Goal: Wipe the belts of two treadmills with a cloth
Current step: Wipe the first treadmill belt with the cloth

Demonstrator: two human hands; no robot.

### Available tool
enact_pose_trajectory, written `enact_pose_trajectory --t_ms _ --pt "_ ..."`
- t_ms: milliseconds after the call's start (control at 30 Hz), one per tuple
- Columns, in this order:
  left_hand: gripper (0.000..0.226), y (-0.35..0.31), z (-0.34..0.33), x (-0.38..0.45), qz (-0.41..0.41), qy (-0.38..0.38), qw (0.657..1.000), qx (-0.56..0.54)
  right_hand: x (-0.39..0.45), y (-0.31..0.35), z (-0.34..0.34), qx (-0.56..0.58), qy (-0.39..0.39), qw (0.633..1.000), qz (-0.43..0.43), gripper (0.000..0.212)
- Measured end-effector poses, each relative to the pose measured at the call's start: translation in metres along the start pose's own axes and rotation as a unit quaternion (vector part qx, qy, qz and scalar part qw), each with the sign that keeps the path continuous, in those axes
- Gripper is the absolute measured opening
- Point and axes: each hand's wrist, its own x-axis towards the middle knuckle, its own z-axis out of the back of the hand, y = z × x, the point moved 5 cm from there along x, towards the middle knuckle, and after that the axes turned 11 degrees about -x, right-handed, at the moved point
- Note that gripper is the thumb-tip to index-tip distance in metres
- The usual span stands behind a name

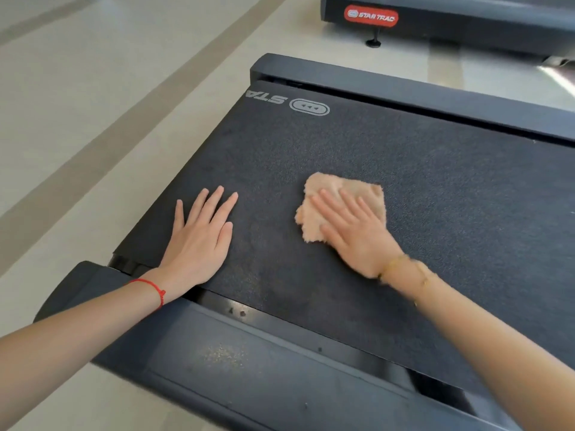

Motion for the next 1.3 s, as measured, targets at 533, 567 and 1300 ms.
enact_pose_trajectory --t_ms 533,567,1300 --pt "0.057 -0.004 0.002 -0.004 -0.027 -0.003 1.000 0.007 -0.043 0.093 0.003 0.012 0.015 1.000 0.022 0.053" --pt "0.057 -0.004 0.003 -0.005 -0.028 -0.002 1.000 0.006 -0.051 0.086 0.004 0.009 0.013 1.000 0.005 0.053" --pt "0.060 -0.021 -0.004 0.011 -0.067 0.011 0.998 0.013 -0.046 0.069 0.002 0.012 -0.005 0.998 -0.057 0.054"
